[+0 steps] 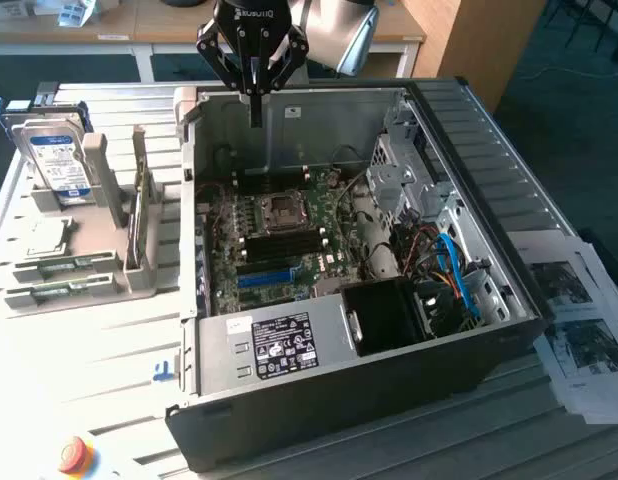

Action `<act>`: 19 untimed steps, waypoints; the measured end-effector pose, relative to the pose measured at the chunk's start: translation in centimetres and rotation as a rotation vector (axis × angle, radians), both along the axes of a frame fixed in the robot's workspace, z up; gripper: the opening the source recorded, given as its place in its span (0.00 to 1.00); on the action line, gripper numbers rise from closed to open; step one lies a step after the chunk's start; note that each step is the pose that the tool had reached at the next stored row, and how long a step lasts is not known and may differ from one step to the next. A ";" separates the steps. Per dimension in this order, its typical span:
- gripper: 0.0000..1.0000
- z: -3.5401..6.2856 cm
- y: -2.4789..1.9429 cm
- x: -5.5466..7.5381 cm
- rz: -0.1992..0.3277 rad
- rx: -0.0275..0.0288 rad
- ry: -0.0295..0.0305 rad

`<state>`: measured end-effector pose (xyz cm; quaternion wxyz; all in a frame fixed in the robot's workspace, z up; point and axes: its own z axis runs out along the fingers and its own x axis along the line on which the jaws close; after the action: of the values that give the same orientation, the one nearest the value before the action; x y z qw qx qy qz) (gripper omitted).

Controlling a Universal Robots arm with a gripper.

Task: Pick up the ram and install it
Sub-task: 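Reach for the ram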

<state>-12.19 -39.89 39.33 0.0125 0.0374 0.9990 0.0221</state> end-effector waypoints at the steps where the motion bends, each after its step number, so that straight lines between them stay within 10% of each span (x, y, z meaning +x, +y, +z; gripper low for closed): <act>1: 0.10 0.00 0.00 0.0 0.000 0.0000 0.0000; 19: 0.10 -0.01 0.00 -0.9 0.000 0.0001 -0.0001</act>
<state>-13.06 -39.89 39.32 0.0125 0.0375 0.9990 0.0221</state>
